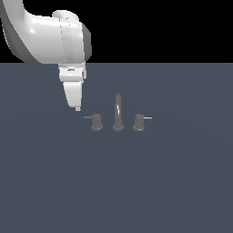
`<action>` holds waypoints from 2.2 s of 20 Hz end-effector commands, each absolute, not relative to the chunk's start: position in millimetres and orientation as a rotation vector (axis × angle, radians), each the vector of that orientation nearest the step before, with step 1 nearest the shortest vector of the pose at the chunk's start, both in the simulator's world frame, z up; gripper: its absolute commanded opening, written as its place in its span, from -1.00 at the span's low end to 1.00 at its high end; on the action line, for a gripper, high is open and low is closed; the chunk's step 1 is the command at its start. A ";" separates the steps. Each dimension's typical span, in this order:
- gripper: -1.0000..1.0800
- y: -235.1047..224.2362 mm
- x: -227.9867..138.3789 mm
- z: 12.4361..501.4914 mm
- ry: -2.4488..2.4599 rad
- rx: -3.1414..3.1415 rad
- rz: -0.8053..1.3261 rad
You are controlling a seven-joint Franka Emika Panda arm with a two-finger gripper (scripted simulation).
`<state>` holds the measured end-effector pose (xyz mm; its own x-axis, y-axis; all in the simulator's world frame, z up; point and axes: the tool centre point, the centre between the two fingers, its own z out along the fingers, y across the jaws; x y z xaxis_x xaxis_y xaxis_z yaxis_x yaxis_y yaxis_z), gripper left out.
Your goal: Turn on the faucet by rotating a designated handle.
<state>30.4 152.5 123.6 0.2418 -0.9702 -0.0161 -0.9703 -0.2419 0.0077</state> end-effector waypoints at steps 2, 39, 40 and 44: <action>-1.00 144.7 52.0 104.8 2.033 -2.393 0.015; -1.00 130.5 69.3 63.8 2.256 -2.180 -0.008; -1.00 130.5 66.4 63.6 2.256 -2.181 -0.007; -1.00 129.9 54.3 63.7 2.255 -2.183 -0.005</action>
<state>66.5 131.5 63.8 -0.0334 -0.9994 -0.0058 -0.9992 0.0335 -0.0228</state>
